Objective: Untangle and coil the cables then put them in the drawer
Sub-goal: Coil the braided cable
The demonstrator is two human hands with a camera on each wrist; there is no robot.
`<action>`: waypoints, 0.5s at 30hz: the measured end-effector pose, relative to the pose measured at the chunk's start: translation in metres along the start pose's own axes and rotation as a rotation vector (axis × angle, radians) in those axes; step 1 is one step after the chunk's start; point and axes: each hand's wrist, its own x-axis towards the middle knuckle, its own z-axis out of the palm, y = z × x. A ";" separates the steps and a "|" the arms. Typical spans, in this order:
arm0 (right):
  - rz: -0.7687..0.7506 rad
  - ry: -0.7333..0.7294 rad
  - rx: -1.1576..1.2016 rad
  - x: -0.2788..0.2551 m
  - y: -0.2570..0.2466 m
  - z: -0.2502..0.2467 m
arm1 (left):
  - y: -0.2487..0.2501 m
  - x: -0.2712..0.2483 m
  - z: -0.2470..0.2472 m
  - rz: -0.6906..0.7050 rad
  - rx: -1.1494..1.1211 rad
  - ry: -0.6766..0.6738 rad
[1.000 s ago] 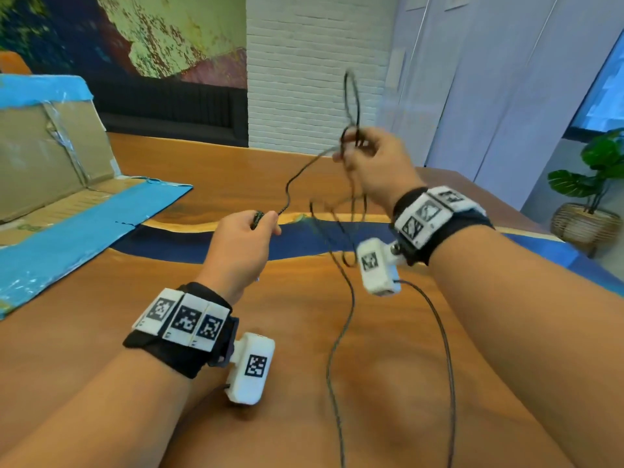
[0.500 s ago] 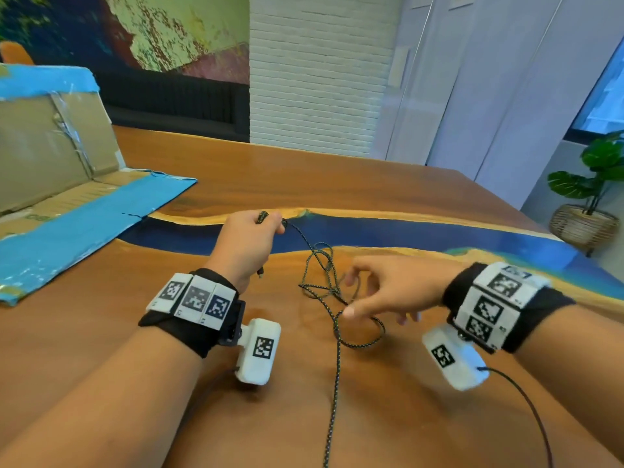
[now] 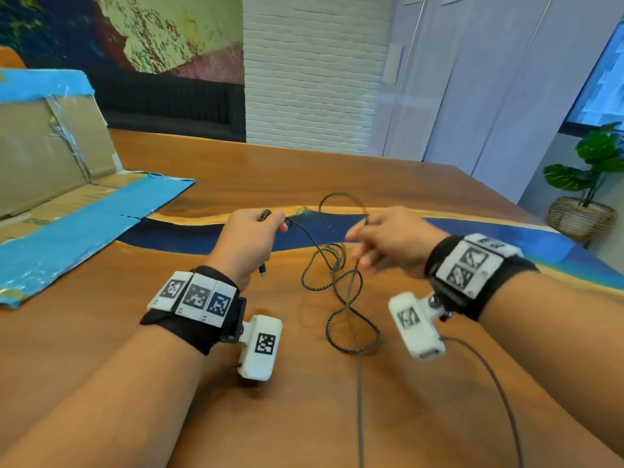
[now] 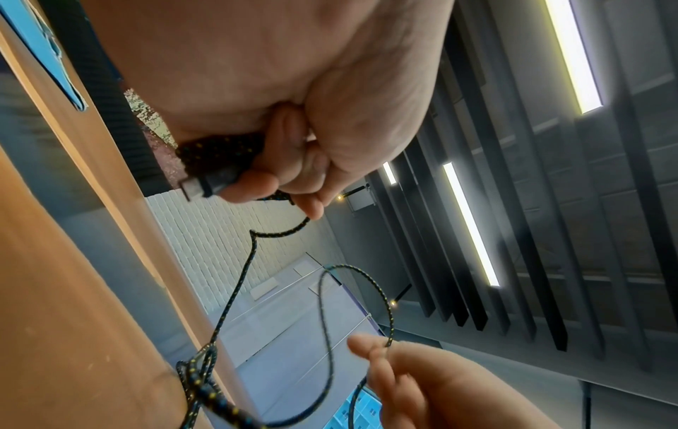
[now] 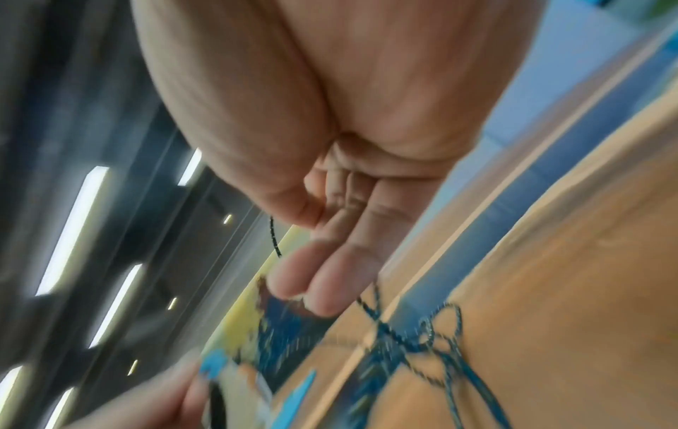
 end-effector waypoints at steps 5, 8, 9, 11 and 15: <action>-0.234 0.443 0.198 0.041 -0.010 -0.043 | 0.000 0.002 -0.002 0.001 0.002 0.017; -0.407 0.544 0.010 0.052 -0.013 -0.060 | 0.000 0.004 -0.004 0.006 -0.008 0.048; -0.428 0.548 -0.040 0.053 -0.015 -0.064 | 0.000 0.005 -0.005 0.006 -0.014 0.055; -0.393 0.502 -0.201 0.051 -0.022 -0.068 | -0.001 0.006 -0.005 0.004 -0.018 0.058; -0.110 0.257 -0.684 0.038 -0.023 -0.059 | -0.003 0.007 -0.003 -0.007 -0.059 0.033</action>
